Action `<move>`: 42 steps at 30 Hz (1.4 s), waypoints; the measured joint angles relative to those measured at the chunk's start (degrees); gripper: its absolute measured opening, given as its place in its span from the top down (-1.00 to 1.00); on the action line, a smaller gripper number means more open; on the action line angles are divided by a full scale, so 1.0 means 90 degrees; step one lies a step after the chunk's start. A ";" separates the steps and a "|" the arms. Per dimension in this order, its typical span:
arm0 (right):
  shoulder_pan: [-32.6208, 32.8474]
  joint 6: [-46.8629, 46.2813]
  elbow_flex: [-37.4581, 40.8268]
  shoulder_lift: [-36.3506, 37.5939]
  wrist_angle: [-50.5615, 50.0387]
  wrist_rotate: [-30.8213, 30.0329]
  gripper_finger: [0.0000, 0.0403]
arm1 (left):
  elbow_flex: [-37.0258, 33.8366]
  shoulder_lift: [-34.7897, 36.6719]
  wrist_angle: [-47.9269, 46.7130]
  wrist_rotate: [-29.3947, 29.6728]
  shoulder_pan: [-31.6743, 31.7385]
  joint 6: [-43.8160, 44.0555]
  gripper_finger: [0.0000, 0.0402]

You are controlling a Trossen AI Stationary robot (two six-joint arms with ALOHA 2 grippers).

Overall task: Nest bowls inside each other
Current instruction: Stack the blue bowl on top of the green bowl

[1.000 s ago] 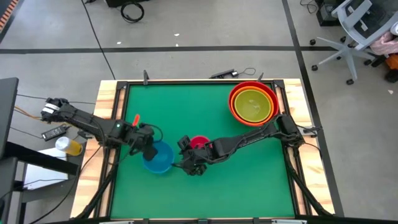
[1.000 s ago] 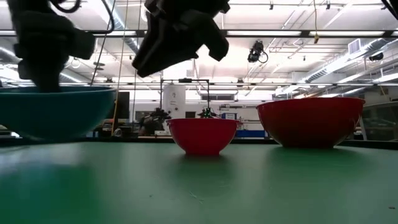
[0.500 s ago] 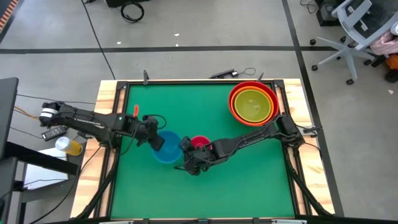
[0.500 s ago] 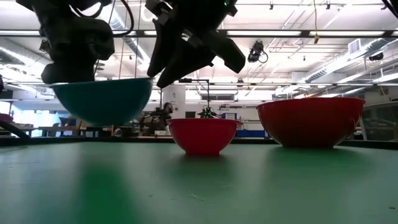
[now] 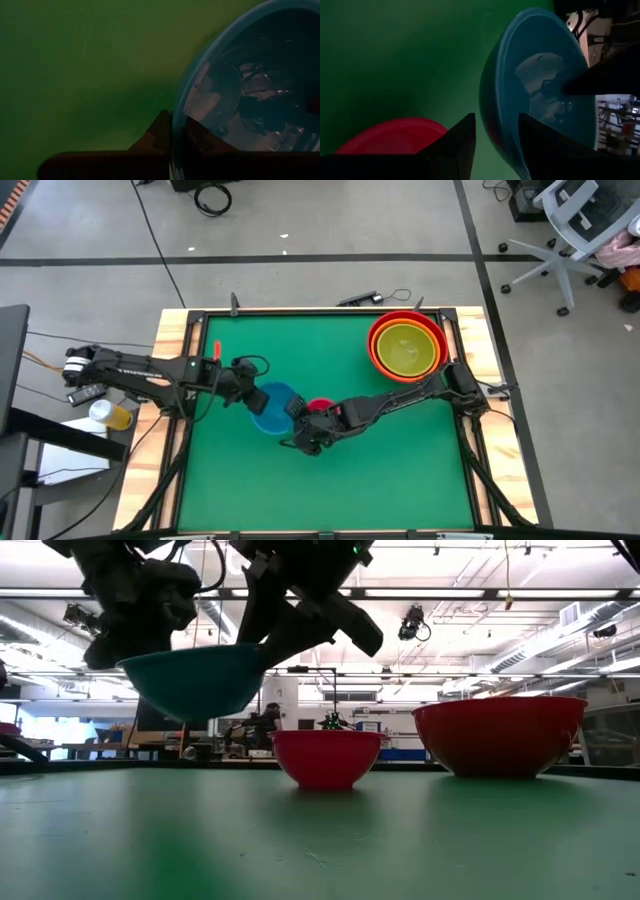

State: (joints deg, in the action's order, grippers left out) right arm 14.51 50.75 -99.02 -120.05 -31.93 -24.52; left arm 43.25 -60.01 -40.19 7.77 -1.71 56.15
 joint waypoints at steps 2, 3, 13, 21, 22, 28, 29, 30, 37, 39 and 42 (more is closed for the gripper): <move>-0.0081 -0.0002 0.0000 0.0001 -0.0078 0.0057 0.24 | 0.0043 0.0000 0.0119 0.0004 0.0047 -0.0107 0.90; -0.0123 -0.0029 0.0000 0.0002 -0.0128 0.0109 0.24 | 0.0055 0.0000 0.0129 0.0003 0.0067 -0.0176 0.90; -0.0221 -0.0125 -0.0141 0.0010 -0.0461 0.0364 0.50 | 0.0069 -0.0005 0.0322 -0.0522 0.0339 -0.0644 0.90; -0.0246 0.0052 -0.0141 0.0010 -0.0970 0.0643 0.88 | 0.0069 -0.0015 0.0902 -0.1037 0.0607 -0.0698 0.87; -0.0245 0.0017 -0.0138 0.0010 -0.0979 0.0652 0.90 | 0.0072 -0.0015 0.0969 -0.1057 0.0623 -0.0767 0.84; -0.0245 -0.0619 -0.0241 0.0039 -0.1403 0.0842 0.90 | 0.0072 -0.0002 0.1260 -0.1140 0.0635 -0.1946 0.48; -0.0262 -0.0811 -0.0287 0.0039 -0.1683 0.0876 0.90 | 0.0072 0.0003 0.1262 -0.1136 0.0628 -0.2101 0.39; -0.0293 -0.0976 -0.0330 0.0039 -0.1888 0.0916 0.90 | 0.0074 0.0010 0.1278 -0.1076 0.0622 -0.2261 0.30; -0.0532 -0.2170 -0.0539 0.0305 -0.2439 0.1331 0.90 | 0.0074 0.0082 0.1967 -0.0327 0.0628 -0.3120 -0.30; -0.0641 -0.2521 -0.0539 0.0525 -0.2641 0.1403 0.90 | 0.0077 0.0121 0.2460 -0.0022 0.0598 -0.3437 -0.39; -0.0834 -0.3030 -0.0529 0.0967 -0.2842 0.1529 0.90 | 0.0059 0.0263 0.3094 0.0490 0.0452 -0.3930 -0.44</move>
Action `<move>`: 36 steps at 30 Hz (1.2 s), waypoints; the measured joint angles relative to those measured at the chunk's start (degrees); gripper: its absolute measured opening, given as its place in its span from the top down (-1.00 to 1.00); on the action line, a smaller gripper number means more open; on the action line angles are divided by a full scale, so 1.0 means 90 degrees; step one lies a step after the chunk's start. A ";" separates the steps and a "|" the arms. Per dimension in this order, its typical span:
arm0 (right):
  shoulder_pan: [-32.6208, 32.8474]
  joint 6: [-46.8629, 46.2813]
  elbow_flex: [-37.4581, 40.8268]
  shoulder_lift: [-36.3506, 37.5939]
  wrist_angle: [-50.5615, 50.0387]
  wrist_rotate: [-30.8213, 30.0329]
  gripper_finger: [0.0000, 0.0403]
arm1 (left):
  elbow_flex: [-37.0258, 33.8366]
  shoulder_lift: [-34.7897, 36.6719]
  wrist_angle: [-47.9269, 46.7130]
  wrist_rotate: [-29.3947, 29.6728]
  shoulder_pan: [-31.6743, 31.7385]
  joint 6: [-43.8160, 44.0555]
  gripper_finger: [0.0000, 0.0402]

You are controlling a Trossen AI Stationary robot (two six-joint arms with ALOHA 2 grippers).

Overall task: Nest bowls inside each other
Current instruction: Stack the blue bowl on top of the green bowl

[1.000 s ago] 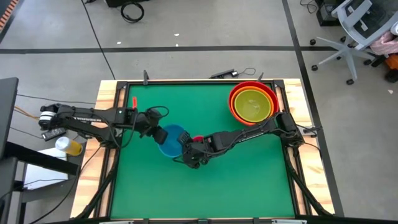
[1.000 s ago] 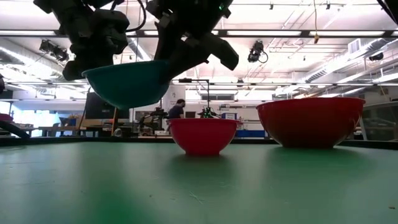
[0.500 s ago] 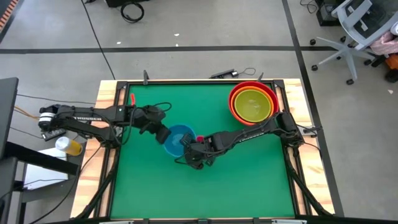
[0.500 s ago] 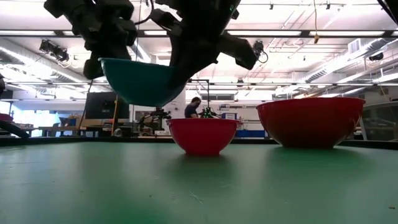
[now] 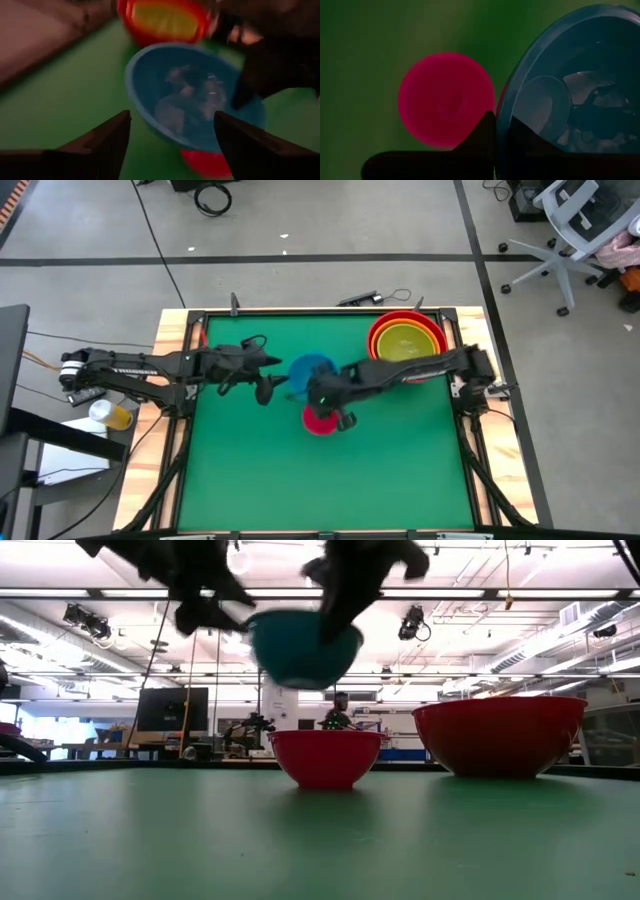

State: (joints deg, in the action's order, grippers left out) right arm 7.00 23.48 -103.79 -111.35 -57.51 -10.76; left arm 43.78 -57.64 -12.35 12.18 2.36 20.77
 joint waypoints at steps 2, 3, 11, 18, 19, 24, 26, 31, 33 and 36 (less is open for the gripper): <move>-0.0097 -0.0306 0.0134 0.0377 -0.0093 0.0011 0.90 | 0.0000 0.0110 0.0291 0.0295 -0.0146 -0.0345 -0.44; -0.0140 -0.0407 0.0238 0.0580 -0.0149 0.0014 0.90 | -0.0005 0.0147 0.0397 0.0474 -0.0237 -0.0513 -0.44; -0.0540 -0.1611 0.1730 0.2535 -0.0294 -0.0470 0.90 | -0.0280 0.0035 0.1475 0.1670 -0.1130 -0.1347 -0.44; -0.1244 -0.3328 0.3403 0.3954 -0.0237 -0.1056 0.90 | -0.1560 0.0024 0.3226 0.1764 -0.1310 -0.1460 -0.44; -0.1370 -0.3545 0.3598 0.4071 -0.0249 -0.1062 0.90 | -0.1710 0.0024 0.3437 0.1764 -0.1310 -0.1507 -0.44; -0.1974 -0.4298 0.4287 0.4479 -0.0330 -0.1098 0.90 | -0.2246 0.0025 0.4129 0.1766 -0.1310 -0.1814 -0.44; -0.2200 -0.4428 0.4432 0.4512 -0.0344 -0.1071 0.90 | -0.2289 0.0024 0.4254 0.1766 -0.1307 -0.1943 -0.44; -0.2715 -0.4589 0.4505 0.4324 -0.0369 -0.0786 0.90 | -0.2293 0.0026 0.4307 0.1766 -0.1275 -0.2260 -0.44; -0.2884 -0.4696 0.4510 0.4135 -0.0461 -0.0573 0.90 | -0.2292 0.0026 0.4305 0.1764 -0.1219 -0.2252 -0.45; -0.3001 -0.4816 0.4510 0.3824 -0.0582 -0.0503 0.90 | -0.2292 0.0026 0.4303 0.1766 -0.1148 -0.2247 -0.45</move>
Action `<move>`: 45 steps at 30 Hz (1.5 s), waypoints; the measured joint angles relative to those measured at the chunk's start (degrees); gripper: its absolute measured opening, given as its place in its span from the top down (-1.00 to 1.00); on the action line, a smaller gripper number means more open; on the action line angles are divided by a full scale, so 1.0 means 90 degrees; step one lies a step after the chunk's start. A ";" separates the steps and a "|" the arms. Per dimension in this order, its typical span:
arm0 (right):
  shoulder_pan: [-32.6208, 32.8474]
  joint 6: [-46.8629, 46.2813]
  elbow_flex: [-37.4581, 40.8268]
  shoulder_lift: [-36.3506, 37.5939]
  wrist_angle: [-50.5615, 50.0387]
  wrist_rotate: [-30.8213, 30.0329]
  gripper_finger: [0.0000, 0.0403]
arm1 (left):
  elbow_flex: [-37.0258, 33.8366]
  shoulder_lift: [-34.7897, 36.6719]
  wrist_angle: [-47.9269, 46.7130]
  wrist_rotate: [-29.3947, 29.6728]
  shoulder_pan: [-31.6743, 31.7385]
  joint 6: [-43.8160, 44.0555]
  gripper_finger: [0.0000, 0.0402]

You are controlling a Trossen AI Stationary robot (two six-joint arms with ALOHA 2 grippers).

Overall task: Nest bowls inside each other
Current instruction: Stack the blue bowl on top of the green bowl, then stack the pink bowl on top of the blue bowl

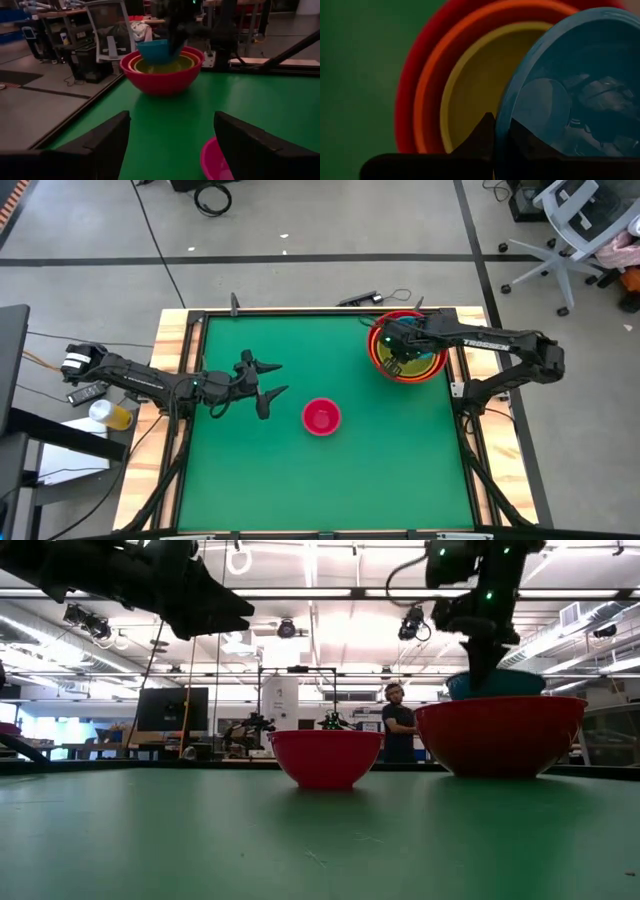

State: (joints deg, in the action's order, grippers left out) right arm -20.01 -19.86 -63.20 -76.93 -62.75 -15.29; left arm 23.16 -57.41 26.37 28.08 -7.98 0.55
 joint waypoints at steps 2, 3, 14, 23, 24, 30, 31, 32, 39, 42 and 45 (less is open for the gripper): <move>-0.0017 -0.0081 0.0000 -0.0205 -0.0005 -0.0002 0.90 | 0.0000 0.0000 -0.0032 0.0002 0.0033 0.0002 -0.45; -0.0017 -0.0113 0.0000 -0.0286 0.0001 0.0000 0.90 | -0.0002 0.0000 -0.0059 0.0002 0.0044 0.0002 -0.45; -0.0173 -0.0531 0.0483 -0.0698 0.0500 0.0211 0.89 | -0.0002 0.0000 -0.0172 0.0002 0.0045 0.0103 -0.45; -0.0250 -0.0682 0.0953 -0.0693 0.0974 0.0201 0.74 | -0.0002 0.0000 -0.0194 0.0000 0.0045 0.0178 -0.45; -0.0250 -0.0682 0.0956 -0.0694 0.1049 0.0204 0.74 | -0.0002 0.0000 -0.0192 0.0000 0.0045 0.0178 -0.45; -0.0253 -0.0665 0.0957 -0.0687 0.1361 0.0379 0.62 | -0.0002 0.0000 -0.0189 -0.0001 0.0066 0.0180 -0.45; -0.0250 -0.0664 0.0957 -0.0670 0.1351 0.0379 0.58 | -0.0002 0.0000 -0.0189 -0.0002 0.0084 0.0180 -0.45; -0.0250 -0.0668 0.0957 -0.0640 0.1351 0.0379 0.53 | -0.0002 0.0000 -0.0189 0.0000 0.0097 0.0180 -0.45; -0.0253 -0.0740 0.0834 -0.0170 0.1239 0.0301 0.18 | -0.0002 0.0000 -0.0194 -0.0001 0.0130 0.0212 -0.45; -0.0250 -0.0821 0.0630 0.0172 0.1125 0.0104 0.12 | -0.0002 0.0000 -0.0233 0.0000 0.0130 0.0251 -0.45; -0.0187 -0.0787 0.0424 0.0550 0.1241 -0.0053 0.13 | -0.0002 0.0000 -0.0335 0.0000 0.0130 0.0212 -0.45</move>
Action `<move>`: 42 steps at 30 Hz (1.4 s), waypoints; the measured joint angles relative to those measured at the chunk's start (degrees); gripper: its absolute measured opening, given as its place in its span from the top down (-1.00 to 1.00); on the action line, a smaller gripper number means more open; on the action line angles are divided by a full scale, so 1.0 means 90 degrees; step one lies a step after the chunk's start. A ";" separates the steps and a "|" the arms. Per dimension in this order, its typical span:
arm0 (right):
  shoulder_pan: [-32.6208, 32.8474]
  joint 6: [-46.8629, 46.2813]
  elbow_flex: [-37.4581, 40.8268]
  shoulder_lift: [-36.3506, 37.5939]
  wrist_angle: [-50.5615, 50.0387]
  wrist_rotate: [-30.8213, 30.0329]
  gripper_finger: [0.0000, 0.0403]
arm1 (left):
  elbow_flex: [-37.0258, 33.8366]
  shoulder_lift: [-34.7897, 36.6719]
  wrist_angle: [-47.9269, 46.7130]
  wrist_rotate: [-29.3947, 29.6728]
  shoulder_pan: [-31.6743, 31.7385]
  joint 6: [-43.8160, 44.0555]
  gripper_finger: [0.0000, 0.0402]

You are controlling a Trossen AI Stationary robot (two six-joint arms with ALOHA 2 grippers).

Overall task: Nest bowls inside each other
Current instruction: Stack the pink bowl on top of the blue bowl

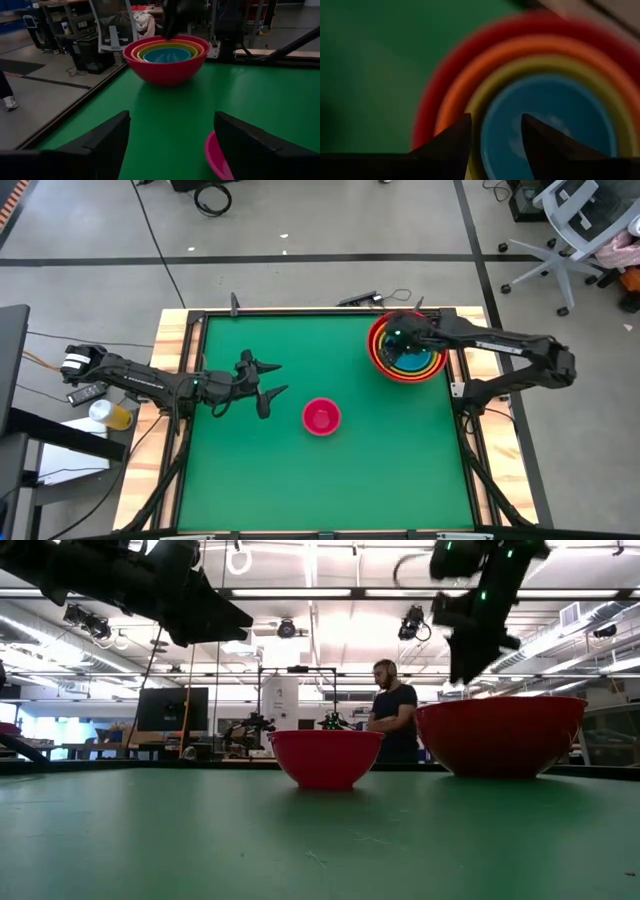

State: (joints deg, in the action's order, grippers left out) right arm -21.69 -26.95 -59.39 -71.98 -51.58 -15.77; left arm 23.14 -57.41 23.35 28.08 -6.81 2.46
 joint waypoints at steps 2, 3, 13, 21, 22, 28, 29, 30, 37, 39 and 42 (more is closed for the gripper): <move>0.0094 0.0190 -0.0098 0.0246 0.0213 0.0133 0.13 | 0.0000 0.0002 0.0005 0.0000 0.0000 -0.0011 -0.45; 0.0167 0.0299 -0.0108 0.0364 0.0344 0.0365 0.13 | 0.0000 0.0002 0.0005 0.0000 0.0000 -0.0012 -0.45; 0.2045 0.0495 0.0963 0.0828 0.3648 0.1236 0.14 | 0.0000 0.0005 -0.0256 -0.0018 -0.0006 -0.0183 -0.45; 0.2942 -0.0014 0.1648 0.0047 0.5921 0.0082 0.14 | 0.0000 0.0005 -0.0398 -0.0137 -0.0019 0.0083 -0.45; 0.2951 -0.0016 0.1654 -0.0116 0.5904 -0.0038 0.14 | 0.0000 0.0005 -0.0402 -0.0138 -0.0013 0.0083 -0.45; 0.2819 0.0239 0.1541 -0.1278 0.5918 -0.0123 0.14 | 0.0000 0.0005 -0.0435 -0.0151 0.0143 0.0111 -0.45; 0.2791 0.0298 0.1512 -0.1431 0.5911 -0.0134 0.14 | 0.0000 -0.0027 -0.0424 -0.0210 0.0188 0.0176 -0.45; 0.2762 0.0354 0.1495 -0.1554 0.5910 -0.0173 0.14 | 0.0000 -0.0110 -0.0343 -0.0351 0.0267 0.0281 -0.45; 0.2567 0.1028 0.1429 -0.1486 0.6060 -0.1058 0.14 | 0.0012 -0.1564 0.0488 -0.0988 0.0573 0.1200 -0.45; 0.2498 0.1144 0.1429 -0.1314 0.6073 -0.1123 0.14 | 0.0155 -0.1978 0.0627 -0.1093 0.0575 0.1394 -0.45; 0.2402 0.1179 0.1425 -0.1116 0.6003 -0.1120 0.14 | 0.0485 -0.2535 0.0685 -0.1542 0.0573 0.1638 -0.45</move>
State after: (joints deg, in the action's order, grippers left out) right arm -0.07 -16.33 -46.57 -82.02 2.45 -25.85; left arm 27.50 -80.23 29.52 14.20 -1.65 17.20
